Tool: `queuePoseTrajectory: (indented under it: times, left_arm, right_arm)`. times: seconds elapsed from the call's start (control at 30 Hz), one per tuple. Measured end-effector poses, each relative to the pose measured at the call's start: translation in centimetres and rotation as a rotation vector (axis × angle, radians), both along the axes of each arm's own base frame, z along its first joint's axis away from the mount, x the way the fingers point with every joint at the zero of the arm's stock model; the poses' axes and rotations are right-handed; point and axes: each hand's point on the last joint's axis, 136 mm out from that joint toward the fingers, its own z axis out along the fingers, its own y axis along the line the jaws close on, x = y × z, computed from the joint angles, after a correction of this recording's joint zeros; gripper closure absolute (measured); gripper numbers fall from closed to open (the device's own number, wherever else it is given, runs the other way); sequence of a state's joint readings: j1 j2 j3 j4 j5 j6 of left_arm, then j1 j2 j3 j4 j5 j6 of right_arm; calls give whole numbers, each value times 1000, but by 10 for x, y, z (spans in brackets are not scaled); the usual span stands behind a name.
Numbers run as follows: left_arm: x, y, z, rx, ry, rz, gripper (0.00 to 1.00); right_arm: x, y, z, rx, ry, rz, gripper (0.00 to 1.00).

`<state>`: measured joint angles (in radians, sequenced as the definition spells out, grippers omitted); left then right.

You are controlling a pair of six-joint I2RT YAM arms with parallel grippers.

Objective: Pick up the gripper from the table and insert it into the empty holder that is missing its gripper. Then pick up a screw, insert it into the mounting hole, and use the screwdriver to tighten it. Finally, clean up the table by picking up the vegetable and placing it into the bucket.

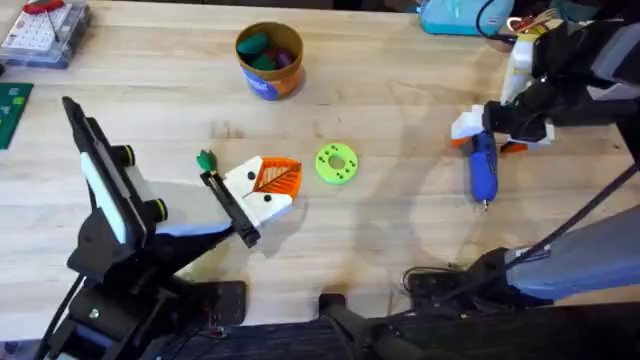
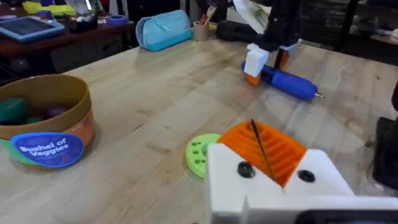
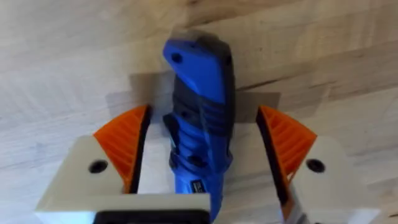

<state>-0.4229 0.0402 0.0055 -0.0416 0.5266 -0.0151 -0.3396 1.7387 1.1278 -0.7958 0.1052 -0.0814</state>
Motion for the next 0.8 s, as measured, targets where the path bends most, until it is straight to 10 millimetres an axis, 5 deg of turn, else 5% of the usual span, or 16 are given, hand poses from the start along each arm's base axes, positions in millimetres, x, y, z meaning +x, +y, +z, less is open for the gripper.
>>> queuePoseTrajectory:
  times: [0.27, 0.33, 0.5, 0.57, 0.8]
  left_arm:
    - [0, 0, 0, 0, 0, 0, 985]
    - [0, 0, 0, 0, 0, 0, 985]
    - [0, 0, 0, 0, 0, 0, 985]
    - [0, 0, 0, 0, 0, 0, 985]
    - [0, 0, 0, 0, 0, 0, 985]
  right_arm:
    - [1, 1, 0, -3, -1, 5, 47]
    - [1, 2, 0, -3, -2, 8, 165]
    - [2, 2, -2, -5, 0, 10, 790]
    - [2, 1, -2, -8, 0, 8, 963]
    - [2, 1, -2, -7, 0, 6, 977]
